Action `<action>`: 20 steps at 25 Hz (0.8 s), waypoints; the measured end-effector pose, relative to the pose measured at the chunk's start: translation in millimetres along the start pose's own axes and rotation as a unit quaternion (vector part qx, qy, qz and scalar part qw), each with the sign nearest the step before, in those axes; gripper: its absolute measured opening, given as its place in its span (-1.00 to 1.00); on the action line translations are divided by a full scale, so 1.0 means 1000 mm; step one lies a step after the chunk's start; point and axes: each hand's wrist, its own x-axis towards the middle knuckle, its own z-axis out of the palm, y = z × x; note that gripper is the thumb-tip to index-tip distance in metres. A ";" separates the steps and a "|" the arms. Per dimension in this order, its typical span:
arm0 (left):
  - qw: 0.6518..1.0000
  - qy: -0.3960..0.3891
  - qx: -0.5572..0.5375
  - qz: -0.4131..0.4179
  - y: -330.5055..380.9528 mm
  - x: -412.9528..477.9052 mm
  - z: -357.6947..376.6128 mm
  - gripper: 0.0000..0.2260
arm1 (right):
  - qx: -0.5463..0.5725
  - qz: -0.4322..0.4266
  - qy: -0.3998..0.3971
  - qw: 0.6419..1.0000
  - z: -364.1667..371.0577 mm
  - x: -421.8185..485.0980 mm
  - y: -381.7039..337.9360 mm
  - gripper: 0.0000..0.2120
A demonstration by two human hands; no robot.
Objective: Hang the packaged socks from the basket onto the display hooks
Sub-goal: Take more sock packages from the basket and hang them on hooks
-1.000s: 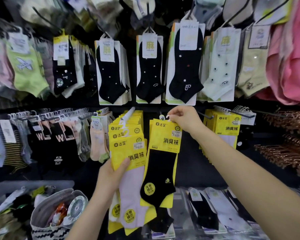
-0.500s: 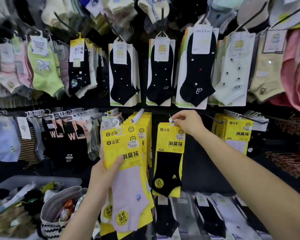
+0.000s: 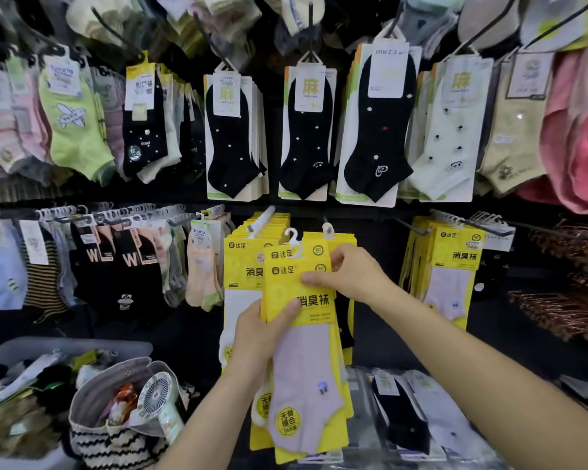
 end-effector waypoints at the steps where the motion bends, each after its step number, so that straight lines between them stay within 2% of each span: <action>1: 1.000 -0.002 -0.007 -0.002 0.000 0.000 0.004 -0.83 | 0.032 -0.005 0.005 0.999 -0.003 -0.001 0.004 -0.60; 3: 1.000 -0.009 -0.015 -0.004 -0.002 0.001 0.009 -0.77 | 0.117 -0.020 0.009 0.993 -0.009 -0.003 0.012 -0.79; 6: 1.000 -0.013 -0.007 -0.006 -0.005 0.003 0.010 -0.69 | 0.174 -0.027 -0.002 0.984 -0.017 -0.004 0.020 -0.77; 9: 1.000 0.008 0.027 0.005 -0.009 0.006 0.007 -0.75 | 0.195 -0.022 0.014 0.980 -0.015 -0.002 0.030 -0.84; 11: 0.998 0.034 0.043 0.027 -0.009 0.008 0.000 -0.80 | 0.208 -0.013 0.063 0.976 -0.017 0.003 0.034 -0.95; 14: 0.994 0.076 0.053 0.066 -0.004 0.008 -0.021 -0.87 | 0.198 0.014 0.123 0.972 -0.026 0.019 0.037 -0.96; 20: 0.987 0.090 0.090 0.095 0.001 0.003 -0.055 -0.85 | 0.110 0.011 0.119 0.987 -0.015 0.046 0.035 -0.96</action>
